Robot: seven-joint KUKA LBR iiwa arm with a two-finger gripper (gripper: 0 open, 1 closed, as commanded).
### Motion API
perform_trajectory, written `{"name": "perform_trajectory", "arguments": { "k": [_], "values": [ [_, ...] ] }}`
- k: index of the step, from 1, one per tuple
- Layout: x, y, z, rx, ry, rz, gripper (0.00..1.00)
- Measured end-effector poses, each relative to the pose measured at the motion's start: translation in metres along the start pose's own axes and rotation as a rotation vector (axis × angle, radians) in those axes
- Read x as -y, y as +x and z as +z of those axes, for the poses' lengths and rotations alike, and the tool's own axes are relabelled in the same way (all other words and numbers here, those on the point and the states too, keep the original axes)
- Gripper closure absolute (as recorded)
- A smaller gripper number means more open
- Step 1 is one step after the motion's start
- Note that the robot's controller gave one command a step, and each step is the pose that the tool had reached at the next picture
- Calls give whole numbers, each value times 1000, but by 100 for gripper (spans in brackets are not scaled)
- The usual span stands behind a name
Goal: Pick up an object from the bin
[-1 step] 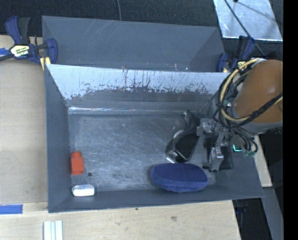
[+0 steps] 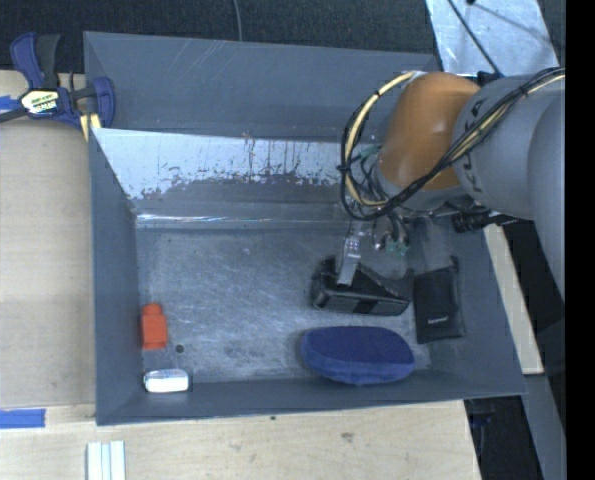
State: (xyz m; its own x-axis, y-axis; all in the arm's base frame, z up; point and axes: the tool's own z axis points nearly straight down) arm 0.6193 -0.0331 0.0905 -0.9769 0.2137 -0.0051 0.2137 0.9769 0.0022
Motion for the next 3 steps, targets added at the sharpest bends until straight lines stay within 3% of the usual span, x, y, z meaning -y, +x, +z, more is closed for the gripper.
{"name": "perform_trajectory", "arguments": {
  "k": [1, 2, 3],
  "values": [
    [4, 29, 6, -15, -2, -46, 0],
    [7, 97, 15, 17, -3, -69, 0],
    [8, 94, 14, 24, -2, -69, 100]
  ]
}}
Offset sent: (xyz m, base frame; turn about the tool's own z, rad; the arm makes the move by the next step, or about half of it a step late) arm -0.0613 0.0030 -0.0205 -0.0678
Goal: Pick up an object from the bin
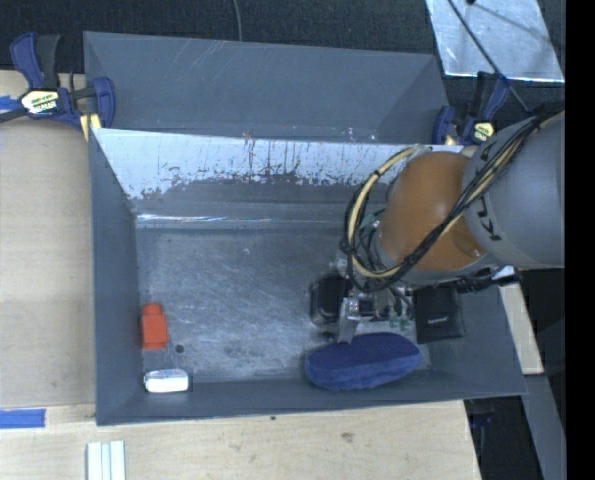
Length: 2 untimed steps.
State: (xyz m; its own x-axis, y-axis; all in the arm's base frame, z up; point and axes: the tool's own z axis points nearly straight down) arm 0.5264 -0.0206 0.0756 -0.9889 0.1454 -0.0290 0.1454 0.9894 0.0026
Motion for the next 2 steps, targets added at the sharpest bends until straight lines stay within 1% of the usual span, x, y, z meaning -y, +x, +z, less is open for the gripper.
{"name": "perform_trajectory", "arguments": {
  "k": [1, 2],
  "values": [
    [19, 36, -62, -25, 4, -28, 100],
    [54, 16, -84, -29, -2, -333, 100]
  ]
}}
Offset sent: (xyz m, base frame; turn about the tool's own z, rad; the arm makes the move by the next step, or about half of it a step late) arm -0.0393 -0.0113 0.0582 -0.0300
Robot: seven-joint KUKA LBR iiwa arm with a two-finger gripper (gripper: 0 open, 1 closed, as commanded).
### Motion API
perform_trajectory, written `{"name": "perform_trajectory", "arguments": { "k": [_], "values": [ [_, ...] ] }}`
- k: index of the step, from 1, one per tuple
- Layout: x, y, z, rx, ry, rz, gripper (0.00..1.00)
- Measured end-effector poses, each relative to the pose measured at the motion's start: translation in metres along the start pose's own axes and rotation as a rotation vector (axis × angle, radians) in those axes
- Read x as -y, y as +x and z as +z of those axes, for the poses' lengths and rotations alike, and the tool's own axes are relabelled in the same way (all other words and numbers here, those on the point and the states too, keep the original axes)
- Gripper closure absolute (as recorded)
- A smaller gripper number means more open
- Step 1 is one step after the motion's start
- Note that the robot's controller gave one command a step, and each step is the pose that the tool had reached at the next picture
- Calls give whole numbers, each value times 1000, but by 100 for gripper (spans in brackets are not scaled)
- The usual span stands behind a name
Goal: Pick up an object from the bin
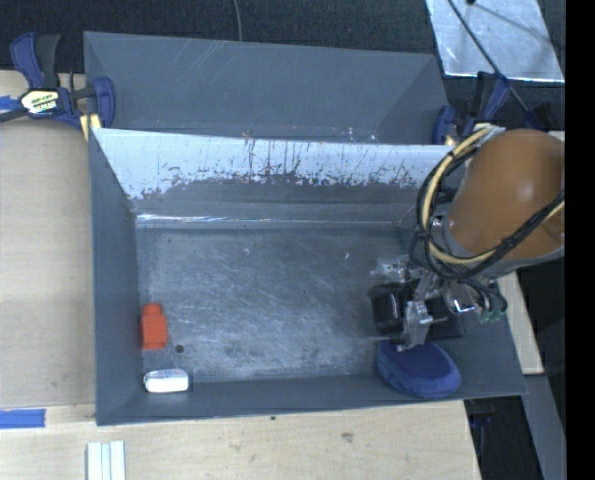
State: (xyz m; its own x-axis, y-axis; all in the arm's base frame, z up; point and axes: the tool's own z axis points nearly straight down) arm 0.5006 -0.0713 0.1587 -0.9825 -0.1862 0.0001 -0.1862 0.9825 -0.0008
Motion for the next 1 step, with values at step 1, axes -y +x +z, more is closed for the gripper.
{"name": "perform_trajectory", "arguments": {
  "k": [1],
  "values": [
    [4, -1, -70, 4, 1, -10, 100]
  ]
}}
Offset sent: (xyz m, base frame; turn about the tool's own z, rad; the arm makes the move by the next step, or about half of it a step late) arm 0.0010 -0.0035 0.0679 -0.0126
